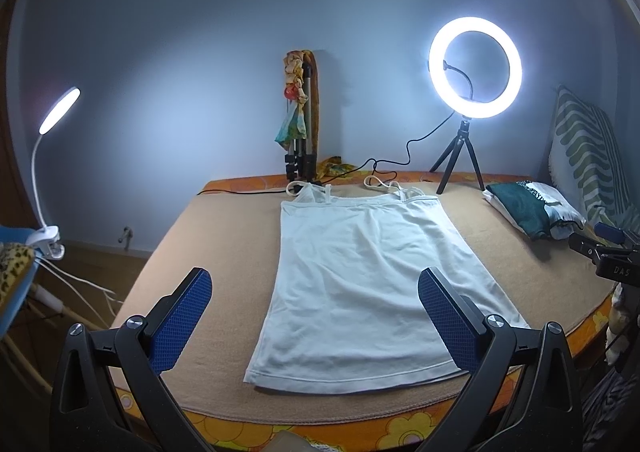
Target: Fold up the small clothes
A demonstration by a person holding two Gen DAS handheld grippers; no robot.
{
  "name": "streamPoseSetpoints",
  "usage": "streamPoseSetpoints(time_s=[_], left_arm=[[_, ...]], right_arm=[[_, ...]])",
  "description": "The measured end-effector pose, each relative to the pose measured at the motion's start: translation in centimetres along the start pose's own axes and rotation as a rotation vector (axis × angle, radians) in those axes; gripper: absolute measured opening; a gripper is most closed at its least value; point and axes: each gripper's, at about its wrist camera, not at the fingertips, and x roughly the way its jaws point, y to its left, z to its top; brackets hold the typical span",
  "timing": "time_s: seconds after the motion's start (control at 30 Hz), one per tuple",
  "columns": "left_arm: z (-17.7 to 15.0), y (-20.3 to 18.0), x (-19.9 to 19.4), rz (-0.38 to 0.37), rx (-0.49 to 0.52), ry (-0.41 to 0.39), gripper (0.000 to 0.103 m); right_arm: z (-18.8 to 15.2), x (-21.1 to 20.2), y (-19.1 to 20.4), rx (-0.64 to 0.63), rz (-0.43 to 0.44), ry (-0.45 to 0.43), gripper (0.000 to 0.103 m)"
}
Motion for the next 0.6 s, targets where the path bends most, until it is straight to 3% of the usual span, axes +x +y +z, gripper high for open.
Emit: streamPoseSetpoints(time_s=[0.6], left_arm=[[-0.11,-0.09,0.22,-0.005,0.005,0.007,0.102]], right_arm=[[-0.02,0.07,0.04,-0.001,0.001,0.001,0.103]])
